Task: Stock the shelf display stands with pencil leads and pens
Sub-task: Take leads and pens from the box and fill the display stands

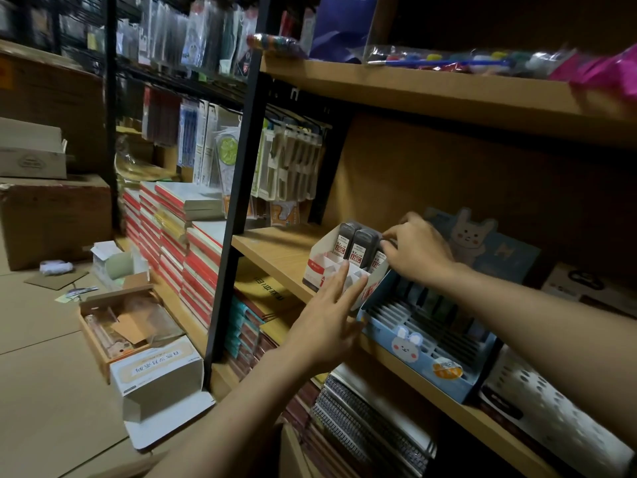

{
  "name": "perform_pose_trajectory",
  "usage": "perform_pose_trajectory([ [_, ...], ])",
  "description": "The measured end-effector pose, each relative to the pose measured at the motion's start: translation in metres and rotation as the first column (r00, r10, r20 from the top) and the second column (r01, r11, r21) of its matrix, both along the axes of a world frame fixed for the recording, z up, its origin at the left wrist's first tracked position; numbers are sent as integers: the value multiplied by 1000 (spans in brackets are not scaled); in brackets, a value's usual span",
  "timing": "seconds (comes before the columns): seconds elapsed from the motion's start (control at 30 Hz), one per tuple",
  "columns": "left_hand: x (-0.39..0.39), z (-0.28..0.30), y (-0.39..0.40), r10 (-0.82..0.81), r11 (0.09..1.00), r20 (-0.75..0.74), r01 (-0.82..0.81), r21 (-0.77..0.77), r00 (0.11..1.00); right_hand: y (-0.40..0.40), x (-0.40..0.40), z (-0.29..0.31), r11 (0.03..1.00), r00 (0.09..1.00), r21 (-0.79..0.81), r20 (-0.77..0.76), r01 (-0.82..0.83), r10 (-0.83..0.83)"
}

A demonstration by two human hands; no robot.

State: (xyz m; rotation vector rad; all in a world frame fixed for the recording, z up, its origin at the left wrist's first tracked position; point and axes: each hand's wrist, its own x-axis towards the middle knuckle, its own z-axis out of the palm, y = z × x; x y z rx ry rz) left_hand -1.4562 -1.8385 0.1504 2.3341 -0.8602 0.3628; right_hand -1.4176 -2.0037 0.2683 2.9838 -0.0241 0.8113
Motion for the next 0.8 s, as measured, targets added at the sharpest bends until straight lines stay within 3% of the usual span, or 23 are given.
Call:
perform_pose_trajectory([
  [0.13, -18, 0, 8, -32, 997, 35, 34, -65, 999, 3, -34, -4, 982, 982, 98, 119, -158, 146],
  [0.23, -40, -8, 17, 19, 974, 67, -4, -227, 998, 17, -79, -27, 851, 905, 352, 317, -389, 283],
  [0.33, -61, -35, 29, 65, 941, -189, -124, -315, 980, 44, -131, -87, 606, 847, 597, 430, -526, 311],
  [0.4, -76, -64, 44, 70, 921, -431, -225, -318, 899, 61, -159, -141, 506, 863, 699, 402, -505, 305],
  [0.5, -108, -120, 71, 156, 913, -655, -362, -191, 739, 79, -188, -221, 373, 925, 875, 185, -309, 332],
  [0.57, -136, -162, 87, 246, 886, -754, -457, -81, 609, 84, -204, -268, 395, 926, 911, -41, -120, 375],
  [0.67, -183, -223, 100, 308, 839, -855, -542, 38, 417, 85, -220, -325, 479, 830, 869, -357, 126, 429],
  [0.8, -231, -284, 94, 366, 744, -902, -654, 135, 230, 83, -232, -378, 547, 674, 755, -617, 361, 406],
])
